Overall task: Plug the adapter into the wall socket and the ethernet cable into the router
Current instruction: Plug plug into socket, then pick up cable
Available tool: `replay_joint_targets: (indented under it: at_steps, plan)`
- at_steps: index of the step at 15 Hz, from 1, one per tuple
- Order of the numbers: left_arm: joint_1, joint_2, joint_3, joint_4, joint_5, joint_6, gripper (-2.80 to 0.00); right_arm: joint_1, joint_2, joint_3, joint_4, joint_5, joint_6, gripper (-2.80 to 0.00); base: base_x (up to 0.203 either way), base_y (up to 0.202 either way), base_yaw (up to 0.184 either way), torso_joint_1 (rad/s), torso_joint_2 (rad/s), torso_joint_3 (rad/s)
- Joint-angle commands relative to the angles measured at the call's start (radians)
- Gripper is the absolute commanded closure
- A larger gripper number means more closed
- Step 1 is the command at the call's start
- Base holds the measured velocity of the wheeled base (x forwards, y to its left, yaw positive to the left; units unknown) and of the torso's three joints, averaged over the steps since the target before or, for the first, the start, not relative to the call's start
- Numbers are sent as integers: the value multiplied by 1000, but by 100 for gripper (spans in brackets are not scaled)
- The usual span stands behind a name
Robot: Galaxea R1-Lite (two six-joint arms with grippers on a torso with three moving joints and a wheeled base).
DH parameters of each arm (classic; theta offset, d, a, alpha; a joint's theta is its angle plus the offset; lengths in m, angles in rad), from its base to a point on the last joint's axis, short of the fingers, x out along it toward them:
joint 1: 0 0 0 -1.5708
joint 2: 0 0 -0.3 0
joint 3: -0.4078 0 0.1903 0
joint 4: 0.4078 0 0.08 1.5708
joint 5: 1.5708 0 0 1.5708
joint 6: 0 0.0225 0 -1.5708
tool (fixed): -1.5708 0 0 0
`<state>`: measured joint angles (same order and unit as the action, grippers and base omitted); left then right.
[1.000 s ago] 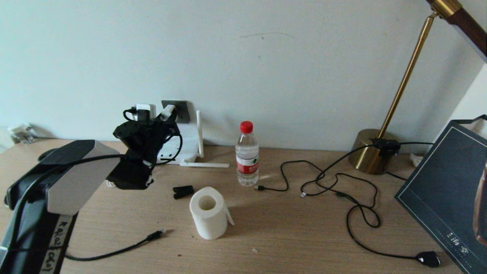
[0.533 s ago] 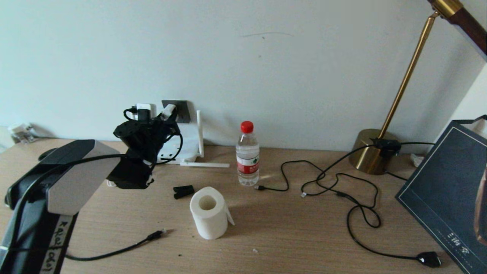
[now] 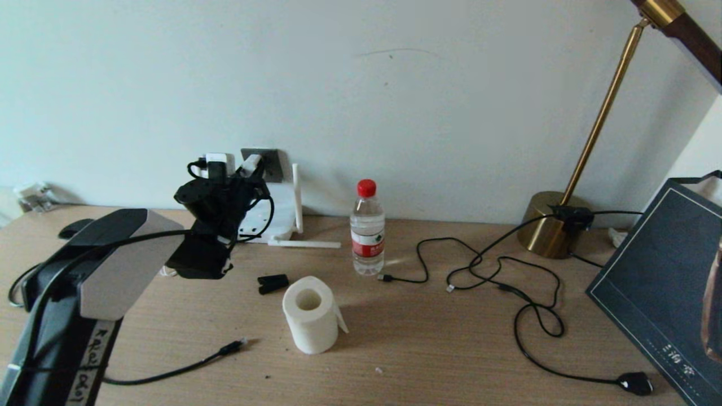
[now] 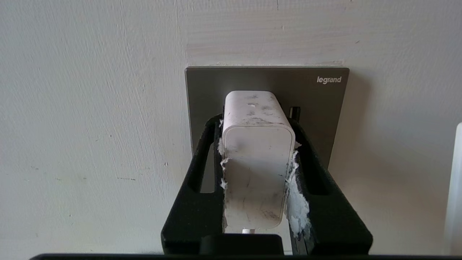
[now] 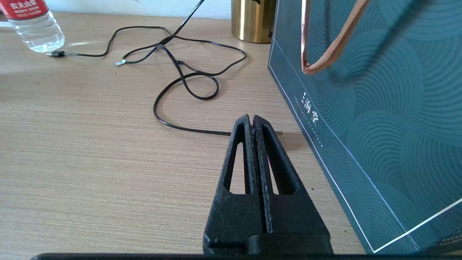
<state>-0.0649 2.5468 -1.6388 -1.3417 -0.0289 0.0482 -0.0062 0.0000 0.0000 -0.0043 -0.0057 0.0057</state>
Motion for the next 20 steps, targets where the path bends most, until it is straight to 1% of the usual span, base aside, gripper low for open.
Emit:
replay_joint_targets:
  at_steps: [1,3,12,13,20]
  plan:
    - [-1,7,-1,-7,1,2,0,0,0,0,0,0,0,0,0,0,0,0,0,0]
    - [-4,15,-1,-7,25,2,0,0,0,0,0,0,0,0,0,0,0,0,0,0]
    - [-10,22,-7,-5,20,-1,0,0,0,0,0,0,0,0,0,0,0,0,0,0]
    - [-10,21,-6,-5,20,-1,-280,0,0,0,0,0,0,0,0,0,0,0,0,0]
    - [-13,12,-7,-10,23,-1,-280,0,0,0,0,0,0,0,0,0,0,0,0,0]
